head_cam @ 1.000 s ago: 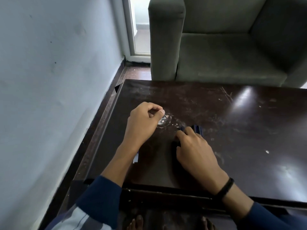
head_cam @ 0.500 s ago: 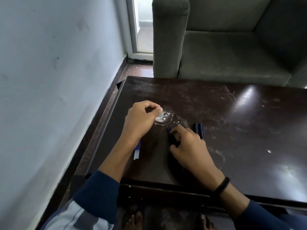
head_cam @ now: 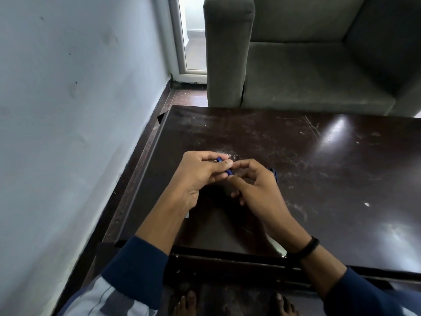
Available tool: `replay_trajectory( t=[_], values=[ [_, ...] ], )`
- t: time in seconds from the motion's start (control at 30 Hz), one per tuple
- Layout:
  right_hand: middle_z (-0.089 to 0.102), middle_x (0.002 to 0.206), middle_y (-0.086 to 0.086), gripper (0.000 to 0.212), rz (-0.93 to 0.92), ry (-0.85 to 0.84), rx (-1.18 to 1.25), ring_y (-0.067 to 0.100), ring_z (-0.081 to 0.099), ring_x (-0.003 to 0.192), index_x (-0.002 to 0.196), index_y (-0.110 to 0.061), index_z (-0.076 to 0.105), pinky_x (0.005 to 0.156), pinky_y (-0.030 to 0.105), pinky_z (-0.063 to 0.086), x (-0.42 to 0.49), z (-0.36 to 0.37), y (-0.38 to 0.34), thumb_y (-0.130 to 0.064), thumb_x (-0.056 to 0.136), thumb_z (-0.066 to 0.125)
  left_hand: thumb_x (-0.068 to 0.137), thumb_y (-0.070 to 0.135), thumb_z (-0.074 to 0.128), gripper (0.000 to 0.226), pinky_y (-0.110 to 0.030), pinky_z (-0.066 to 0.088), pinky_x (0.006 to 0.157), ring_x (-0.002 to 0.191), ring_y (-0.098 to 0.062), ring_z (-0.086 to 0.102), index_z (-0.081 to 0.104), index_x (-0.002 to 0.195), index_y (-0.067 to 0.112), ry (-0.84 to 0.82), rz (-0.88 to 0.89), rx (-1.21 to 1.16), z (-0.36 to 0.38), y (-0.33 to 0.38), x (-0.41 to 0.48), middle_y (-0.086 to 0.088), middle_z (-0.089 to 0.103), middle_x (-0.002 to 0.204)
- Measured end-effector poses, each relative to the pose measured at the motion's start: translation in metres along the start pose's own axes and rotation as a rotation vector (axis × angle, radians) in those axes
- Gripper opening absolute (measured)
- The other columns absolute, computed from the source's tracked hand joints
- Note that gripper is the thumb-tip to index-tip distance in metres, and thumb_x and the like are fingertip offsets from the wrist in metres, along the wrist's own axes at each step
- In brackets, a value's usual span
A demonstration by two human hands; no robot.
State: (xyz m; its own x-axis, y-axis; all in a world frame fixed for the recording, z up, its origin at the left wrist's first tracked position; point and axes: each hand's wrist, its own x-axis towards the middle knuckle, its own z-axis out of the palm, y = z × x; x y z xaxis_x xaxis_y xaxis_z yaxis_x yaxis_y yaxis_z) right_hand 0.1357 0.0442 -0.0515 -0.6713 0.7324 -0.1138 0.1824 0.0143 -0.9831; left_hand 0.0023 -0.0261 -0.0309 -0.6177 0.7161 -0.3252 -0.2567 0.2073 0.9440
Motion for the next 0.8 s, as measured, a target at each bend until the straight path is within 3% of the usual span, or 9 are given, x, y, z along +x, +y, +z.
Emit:
replay_trajectory(
  t=[0.2,0.4,0.6,0.8],
  values=[
    [0.076,0.084,0.009,0.015,-0.009,-0.074,0.038,0.012,0.057,0.061,0.112,-0.024,0.062,0.052,0.023,0.043,0.000,0.000,0.002,-0.012,0.103,0.058,0.084,0.000,0.077,0.016,-0.024,0.060,0.065,0.075,-0.017,0.076,0.077,0.099,0.003,0.010,0.017,0.006,0.000,0.000,-0.004,-0.012,0.076,0.088],
    [0.060,0.068,0.005,0.027,-0.108,-0.034,-0.055,0.020,0.048,0.060,0.115,-0.037,0.062,0.058,0.039,0.041,0.002,0.002,0.011,-0.013,0.104,0.055,0.086,0.000,0.075,0.020,-0.027,0.062,0.071,0.087,-0.021,0.077,0.076,0.106,0.001,-0.001,0.033,0.014,0.006,-0.001,-0.006,-0.016,0.077,0.096],
    [0.058,0.067,0.001,0.035,-0.123,-0.035,-0.144,0.009,0.043,0.053,0.114,-0.046,0.058,0.054,0.035,0.037,0.001,0.002,0.011,-0.014,0.104,0.052,0.088,0.001,0.073,0.020,-0.027,0.062,0.072,0.088,-0.020,0.077,0.077,0.107,0.004,-0.013,0.036,0.014,0.005,-0.003,-0.007,-0.014,0.078,0.094],
    [0.062,0.067,0.003,0.034,-0.106,-0.023,-0.178,0.010,0.044,0.052,0.119,-0.055,0.056,0.052,0.036,0.039,-0.004,0.003,0.010,-0.024,0.106,0.050,0.088,0.001,0.073,0.017,-0.030,0.062,0.074,0.090,-0.021,0.077,0.078,0.103,0.008,0.009,0.048,0.022,0.005,-0.002,-0.006,-0.013,0.078,0.095]
  ],
)
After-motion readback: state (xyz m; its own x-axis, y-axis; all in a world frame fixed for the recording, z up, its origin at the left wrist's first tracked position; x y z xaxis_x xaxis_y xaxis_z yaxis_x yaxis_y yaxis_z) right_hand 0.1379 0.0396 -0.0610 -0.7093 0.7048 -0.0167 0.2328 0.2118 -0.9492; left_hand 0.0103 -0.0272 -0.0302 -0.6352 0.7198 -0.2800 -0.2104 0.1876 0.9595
